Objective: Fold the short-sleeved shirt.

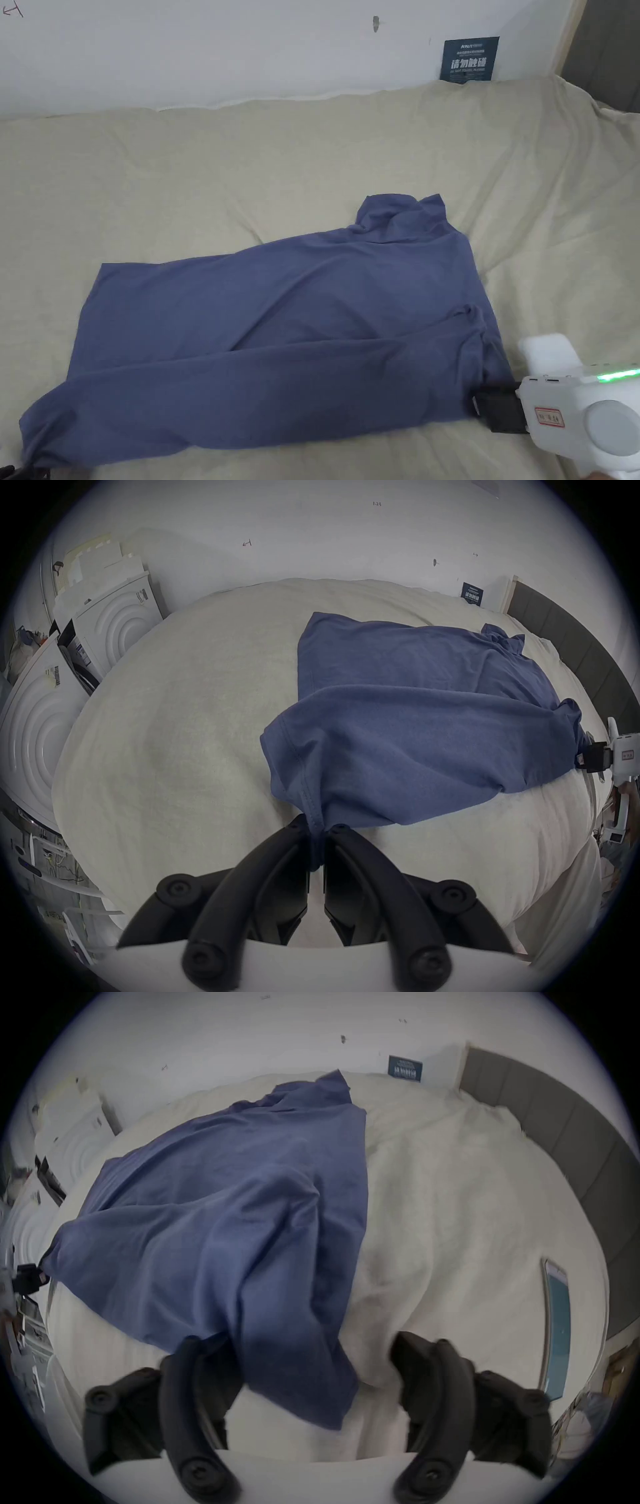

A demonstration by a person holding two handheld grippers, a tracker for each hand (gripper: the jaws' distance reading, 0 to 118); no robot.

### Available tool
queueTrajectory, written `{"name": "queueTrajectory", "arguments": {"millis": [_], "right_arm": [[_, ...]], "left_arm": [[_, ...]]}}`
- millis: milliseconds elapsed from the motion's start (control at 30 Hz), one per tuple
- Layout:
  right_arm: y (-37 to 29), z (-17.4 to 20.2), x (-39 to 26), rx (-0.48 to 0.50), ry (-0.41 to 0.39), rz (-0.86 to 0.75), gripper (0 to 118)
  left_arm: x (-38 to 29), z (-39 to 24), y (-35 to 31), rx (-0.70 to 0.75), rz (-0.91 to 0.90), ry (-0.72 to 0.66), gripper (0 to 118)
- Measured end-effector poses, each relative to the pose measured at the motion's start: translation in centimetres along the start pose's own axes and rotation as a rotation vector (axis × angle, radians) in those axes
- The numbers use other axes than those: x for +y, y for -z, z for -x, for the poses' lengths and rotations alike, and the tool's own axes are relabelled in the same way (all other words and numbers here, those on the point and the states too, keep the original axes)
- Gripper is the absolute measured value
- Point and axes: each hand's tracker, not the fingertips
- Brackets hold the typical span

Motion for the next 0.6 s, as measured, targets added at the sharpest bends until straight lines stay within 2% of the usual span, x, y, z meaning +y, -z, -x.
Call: {"name": "queueTrajectory", "arguments": {"millis": [33, 67, 100, 133, 167, 233, 300, 333, 367, 467, 600], "right_arm": [[-0.4, 0.2, 0.1, -0.004, -0.010, -0.016, 35], [-0.6, 0.5, 0.1, -0.015, -0.031, -0.028, 15], [-0.5, 0.8, 0.2, -0.024, -0.055, -0.031, 13], [-0.5, 0.6, 0.4, 0.083, -0.034, -0.030, 13], [-0.2, 1.0, 1.0, 0.044, -0.026, -0.004, 13], [-0.3, 1.8, 1.1, -0.007, -0.123, -0.019, 13], [-0.5, 1.1, 1.0, 0.012, -0.090, -0.020, 13], [-0.8, 0.7, 1.2, 0.041, -0.040, -0.031, 13], [-1.1, 0.3, 1.3, 0.065, -0.023, -0.022, 13], [-3.0, 0.4, 0.2, 0.042, -0.058, -0.032, 13], [-5.4, -0.1, -1.1, 0.046, -0.043, -0.024, 13]], "left_arm": [[0.0, 0.0, 0.0, 0.000, 0.003, -0.001, 7], [0.0, 0.1, 0.2, -0.001, 0.005, 0.000, 7], [0.0, 0.1, 0.2, -0.002, 0.009, 0.005, 7], [0.0, 0.1, 0.2, -0.003, 0.011, 0.011, 7], [0.0, 0.1, 0.2, 0.002, 0.011, 0.015, 7], [0.1, 0.2, -0.1, 0.002, 0.010, 0.017, 7], [0.2, 0.5, -0.4, -0.005, 0.005, 0.012, 7], [0.1, 0.9, -0.4, -0.006, 0.002, 0.009, 7], [0.0, 0.9, -0.6, -0.005, 0.000, 0.010, 7], [-0.1, 0.7, -1.8, 0.005, -0.013, 0.034, 7], [-1.3, 0.6, -3.7, 0.017, -0.011, 0.065, 7]]}}
